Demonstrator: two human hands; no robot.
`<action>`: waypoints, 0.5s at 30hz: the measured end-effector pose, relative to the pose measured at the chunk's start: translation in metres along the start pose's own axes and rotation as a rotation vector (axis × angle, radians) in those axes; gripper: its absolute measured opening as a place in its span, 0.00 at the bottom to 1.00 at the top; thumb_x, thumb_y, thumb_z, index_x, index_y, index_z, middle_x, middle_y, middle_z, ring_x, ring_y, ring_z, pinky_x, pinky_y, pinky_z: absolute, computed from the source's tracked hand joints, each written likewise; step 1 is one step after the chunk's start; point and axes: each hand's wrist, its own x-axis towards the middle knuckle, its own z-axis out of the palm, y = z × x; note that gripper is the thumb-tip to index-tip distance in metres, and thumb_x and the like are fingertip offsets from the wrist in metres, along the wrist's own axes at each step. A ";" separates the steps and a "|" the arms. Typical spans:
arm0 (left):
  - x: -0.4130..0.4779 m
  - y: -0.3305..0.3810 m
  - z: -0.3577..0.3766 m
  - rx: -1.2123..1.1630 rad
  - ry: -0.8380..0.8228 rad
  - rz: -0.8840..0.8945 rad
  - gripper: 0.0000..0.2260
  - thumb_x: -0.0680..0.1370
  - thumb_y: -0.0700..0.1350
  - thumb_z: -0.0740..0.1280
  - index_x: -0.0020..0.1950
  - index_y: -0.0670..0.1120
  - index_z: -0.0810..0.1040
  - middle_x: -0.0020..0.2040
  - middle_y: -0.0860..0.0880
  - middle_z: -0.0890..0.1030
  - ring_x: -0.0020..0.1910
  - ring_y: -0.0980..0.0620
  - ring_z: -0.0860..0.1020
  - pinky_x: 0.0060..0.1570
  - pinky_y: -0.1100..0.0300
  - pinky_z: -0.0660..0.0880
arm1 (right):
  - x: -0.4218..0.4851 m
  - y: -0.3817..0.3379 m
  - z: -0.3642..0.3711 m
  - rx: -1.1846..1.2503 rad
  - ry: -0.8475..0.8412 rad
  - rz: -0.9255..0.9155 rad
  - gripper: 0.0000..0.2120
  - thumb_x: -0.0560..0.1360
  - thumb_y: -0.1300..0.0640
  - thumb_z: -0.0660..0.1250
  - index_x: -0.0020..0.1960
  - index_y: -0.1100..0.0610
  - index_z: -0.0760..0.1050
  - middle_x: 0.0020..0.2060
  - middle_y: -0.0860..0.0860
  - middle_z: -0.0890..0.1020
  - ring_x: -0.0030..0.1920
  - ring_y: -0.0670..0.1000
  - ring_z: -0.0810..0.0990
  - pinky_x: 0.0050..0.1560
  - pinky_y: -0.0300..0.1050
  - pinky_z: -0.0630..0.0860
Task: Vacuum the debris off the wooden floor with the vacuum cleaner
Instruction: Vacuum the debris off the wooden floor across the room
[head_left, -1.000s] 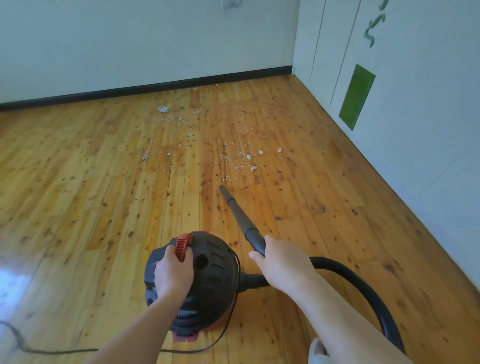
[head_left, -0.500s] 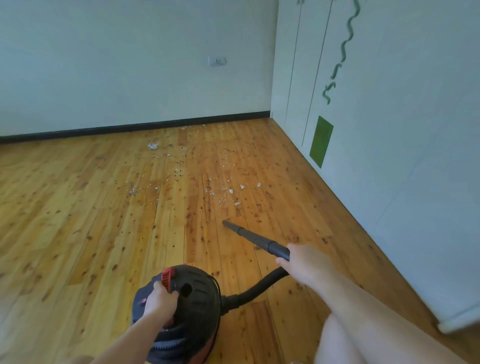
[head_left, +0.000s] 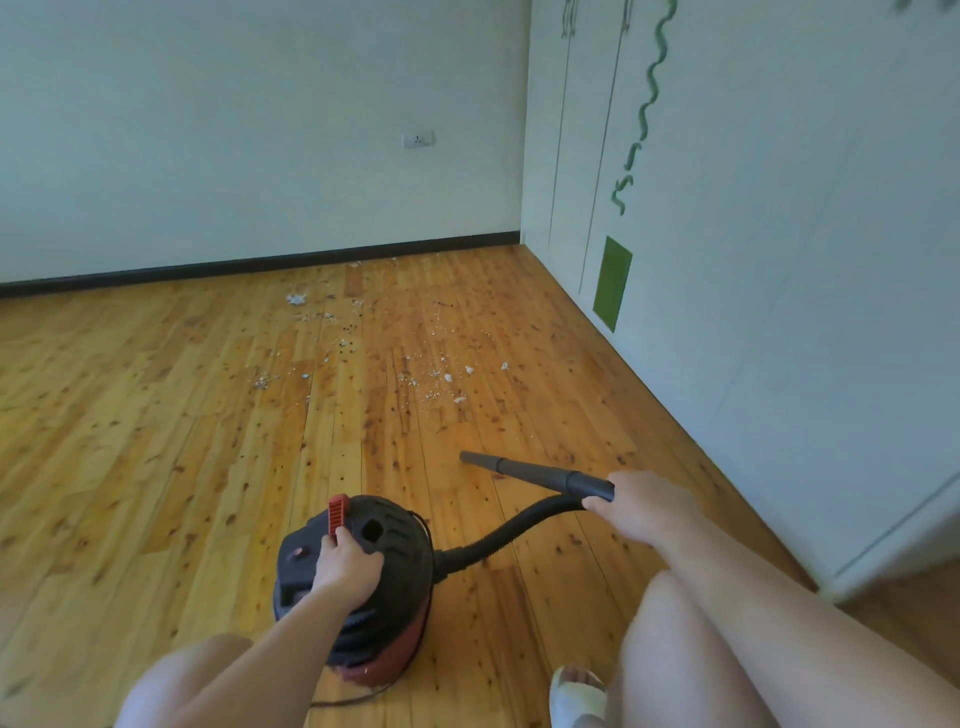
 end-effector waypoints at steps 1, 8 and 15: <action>-0.003 -0.001 -0.002 0.010 -0.014 0.010 0.34 0.82 0.46 0.64 0.83 0.40 0.51 0.80 0.42 0.56 0.71 0.40 0.70 0.68 0.48 0.72 | -0.007 0.004 0.000 0.007 0.000 0.025 0.22 0.81 0.34 0.58 0.62 0.50 0.75 0.48 0.47 0.81 0.47 0.50 0.81 0.43 0.43 0.76; -0.015 -0.046 -0.003 0.067 -0.048 0.155 0.38 0.81 0.42 0.65 0.84 0.47 0.45 0.84 0.51 0.44 0.68 0.44 0.75 0.57 0.56 0.77 | -0.030 0.008 0.014 -0.004 0.031 0.172 0.24 0.82 0.34 0.57 0.62 0.52 0.76 0.48 0.48 0.82 0.45 0.50 0.82 0.42 0.43 0.79; -0.023 -0.047 -0.003 0.109 -0.058 0.195 0.37 0.83 0.45 0.64 0.84 0.47 0.44 0.84 0.52 0.42 0.76 0.43 0.67 0.67 0.53 0.73 | -0.058 0.013 0.030 0.015 0.040 0.289 0.25 0.82 0.33 0.57 0.64 0.51 0.76 0.49 0.49 0.81 0.45 0.51 0.81 0.39 0.43 0.77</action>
